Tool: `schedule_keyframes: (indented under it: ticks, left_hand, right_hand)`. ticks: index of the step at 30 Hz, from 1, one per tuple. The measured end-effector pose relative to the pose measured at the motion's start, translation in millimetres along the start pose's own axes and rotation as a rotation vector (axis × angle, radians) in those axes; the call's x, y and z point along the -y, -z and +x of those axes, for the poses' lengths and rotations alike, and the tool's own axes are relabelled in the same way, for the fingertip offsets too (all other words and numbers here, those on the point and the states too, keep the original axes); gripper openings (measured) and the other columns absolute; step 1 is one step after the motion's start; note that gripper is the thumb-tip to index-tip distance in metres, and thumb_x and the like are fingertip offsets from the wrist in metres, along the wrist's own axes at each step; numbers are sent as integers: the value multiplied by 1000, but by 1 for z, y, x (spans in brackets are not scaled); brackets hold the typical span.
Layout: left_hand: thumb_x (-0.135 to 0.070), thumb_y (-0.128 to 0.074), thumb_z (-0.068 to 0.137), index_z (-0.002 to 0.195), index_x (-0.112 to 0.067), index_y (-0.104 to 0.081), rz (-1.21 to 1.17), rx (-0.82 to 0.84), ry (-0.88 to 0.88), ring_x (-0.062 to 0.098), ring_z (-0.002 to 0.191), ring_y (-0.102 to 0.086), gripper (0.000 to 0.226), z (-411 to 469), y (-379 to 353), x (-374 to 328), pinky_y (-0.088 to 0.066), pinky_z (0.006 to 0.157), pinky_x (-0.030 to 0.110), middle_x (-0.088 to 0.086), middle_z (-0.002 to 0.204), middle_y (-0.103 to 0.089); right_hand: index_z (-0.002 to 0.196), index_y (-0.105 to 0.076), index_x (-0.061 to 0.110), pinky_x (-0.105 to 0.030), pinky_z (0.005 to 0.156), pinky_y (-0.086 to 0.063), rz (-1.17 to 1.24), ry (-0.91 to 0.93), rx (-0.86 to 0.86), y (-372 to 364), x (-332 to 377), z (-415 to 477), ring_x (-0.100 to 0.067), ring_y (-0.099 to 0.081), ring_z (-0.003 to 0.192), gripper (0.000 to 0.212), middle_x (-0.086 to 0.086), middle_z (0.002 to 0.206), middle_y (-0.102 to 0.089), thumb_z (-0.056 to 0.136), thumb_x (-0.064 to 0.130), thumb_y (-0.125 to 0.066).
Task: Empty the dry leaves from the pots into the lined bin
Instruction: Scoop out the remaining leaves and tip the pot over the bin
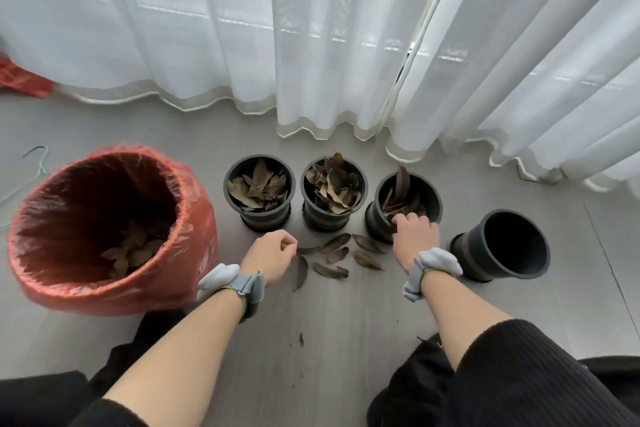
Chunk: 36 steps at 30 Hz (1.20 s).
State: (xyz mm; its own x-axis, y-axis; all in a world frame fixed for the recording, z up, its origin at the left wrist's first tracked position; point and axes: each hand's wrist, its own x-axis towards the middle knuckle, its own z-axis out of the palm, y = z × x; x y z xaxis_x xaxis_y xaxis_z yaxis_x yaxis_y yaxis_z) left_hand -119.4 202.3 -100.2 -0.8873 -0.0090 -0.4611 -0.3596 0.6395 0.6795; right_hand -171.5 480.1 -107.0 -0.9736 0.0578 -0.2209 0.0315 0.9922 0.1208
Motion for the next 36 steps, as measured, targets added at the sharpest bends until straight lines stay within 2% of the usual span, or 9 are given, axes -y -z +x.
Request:
schedule_keyframes:
  ticks: [6, 9, 15, 18, 24, 27, 30, 33, 36]
  left_hand:
    - [-26, -54, 95, 96, -30, -63, -5, -288, -104, 12, 77, -64, 10, -29, 57, 1, -53, 79, 36, -16, 82, -68]
    - [-27, -52, 96, 102, -28, -62, 53, -441, -153, 17, 84, -64, 12, -49, 93, 4, -51, 80, 37, -8, 89, -69]
    - [-21, -50, 96, 113, -14, -58, 63, -652, -2, 29, 103, -59, 20, -83, 134, 31, -46, 90, 42, 7, 110, -64]
    - [-18, -54, 93, 120, -11, -55, 283, -735, 35, 34, 110, -52, 28, -94, 144, 53, -38, 95, 46, 11, 116, -60]
    - [-20, -66, 81, 131, -3, -41, 262, -972, 434, 41, 121, -38, 58, -109, 166, 114, -27, 100, 49, 23, 136, -40]
    - [-11, -63, 78, 133, 2, -34, 69, -935, 613, 46, 122, -39, 64, -111, 169, 141, -28, 103, 50, 26, 138, -35]
    - [2, -49, 83, 127, 4, -29, -190, -827, 629, 51, 119, -44, 49, -109, 169, 146, -33, 102, 49, 31, 136, -37]
    - [2, -47, 86, 128, 5, -26, -243, -776, 645, 51, 121, -44, 47, -103, 167, 138, -35, 103, 48, 31, 138, -37]
    - [2, -46, 87, 128, 5, -26, -251, -747, 661, 50, 122, -43, 46, -107, 158, 132, -34, 105, 49, 30, 139, -36]
  right_hand:
    - [123, -54, 20, -38, 88, -43, -76, 93, 104, 8, 8, -2, -29, -47, 116, 29, -8, 124, -52, 96, 14, -45]
    - [124, -52, 18, -39, 87, -46, -46, 129, 150, 11, 20, -28, -30, -44, 117, 30, -8, 126, -49, 95, 11, -45]
    - [120, -52, 16, -39, 84, -47, 31, 209, 199, -1, 61, -110, -31, -43, 117, 30, -8, 125, -49, 95, 6, -38]
    - [116, -52, 16, -39, 82, -46, 39, 274, 175, -7, 87, -141, -30, -43, 116, 26, -7, 123, -49, 93, 7, -46]
    - [119, -52, 18, -37, 79, -45, 5, 434, 98, -12, 135, -155, -28, -45, 113, 32, -4, 121, -49, 89, 7, -51]
    - [122, -52, 20, -37, 82, -44, -13, 501, 104, -16, 153, -153, -28, -46, 113, 31, -4, 121, -50, 91, 16, -55]
    - [123, -53, 24, -35, 86, -43, 34, 528, 97, -21, 155, -160, -27, -48, 113, 27, -2, 121, -51, 97, 28, -49]
    - [119, -59, 22, -33, 85, -45, 262, 472, -27, -15, 146, -154, -24, -54, 105, 33, -1, 113, -55, 93, 41, -53]
    - [126, -56, 15, -33, 89, -47, 391, 362, -119, -3, 138, -134, -24, -53, 109, 35, -4, 117, -56, 93, 26, -54]
